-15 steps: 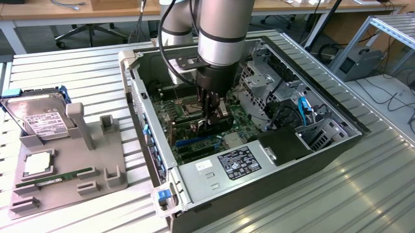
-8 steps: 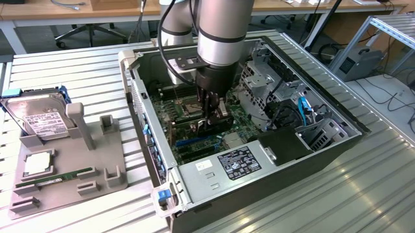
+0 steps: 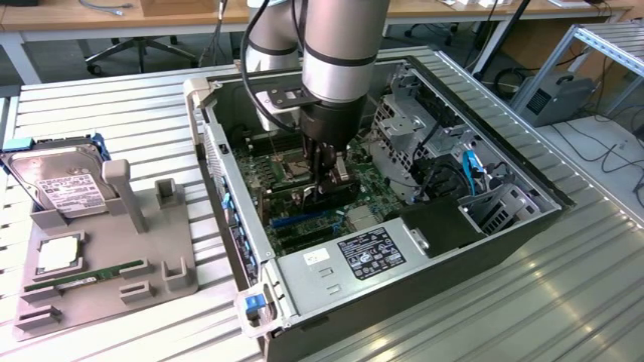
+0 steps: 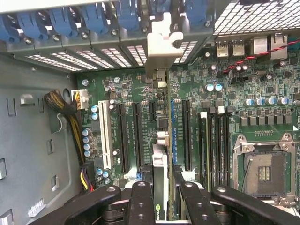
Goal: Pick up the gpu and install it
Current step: 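Insert the gpu into the slot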
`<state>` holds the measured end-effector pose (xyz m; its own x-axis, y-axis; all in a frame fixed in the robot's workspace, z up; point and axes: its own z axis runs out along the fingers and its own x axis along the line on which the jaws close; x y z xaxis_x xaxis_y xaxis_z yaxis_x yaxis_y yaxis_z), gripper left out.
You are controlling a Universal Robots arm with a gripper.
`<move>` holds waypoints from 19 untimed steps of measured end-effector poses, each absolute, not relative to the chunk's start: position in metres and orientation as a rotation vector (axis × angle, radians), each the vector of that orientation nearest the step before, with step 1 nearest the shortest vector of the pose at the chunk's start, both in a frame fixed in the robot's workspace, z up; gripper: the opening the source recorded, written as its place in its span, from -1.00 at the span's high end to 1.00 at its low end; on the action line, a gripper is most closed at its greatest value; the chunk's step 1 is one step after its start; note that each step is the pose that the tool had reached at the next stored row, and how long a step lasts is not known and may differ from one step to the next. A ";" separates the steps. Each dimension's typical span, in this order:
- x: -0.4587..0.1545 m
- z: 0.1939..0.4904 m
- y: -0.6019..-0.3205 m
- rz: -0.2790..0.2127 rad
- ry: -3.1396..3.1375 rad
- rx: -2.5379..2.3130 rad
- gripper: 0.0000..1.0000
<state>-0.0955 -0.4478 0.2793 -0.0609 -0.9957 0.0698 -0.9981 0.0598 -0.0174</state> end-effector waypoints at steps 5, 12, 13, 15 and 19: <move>-0.099 0.277 -0.445 0.094 -2.258 2.126 0.47; -0.105 0.275 -0.444 0.094 -2.258 2.126 0.47; -0.106 0.274 -0.444 0.094 -2.258 2.126 0.47; -0.107 0.274 -0.444 0.094 -2.258 2.126 0.47; -0.108 0.274 -0.444 0.090 -2.260 2.128 0.47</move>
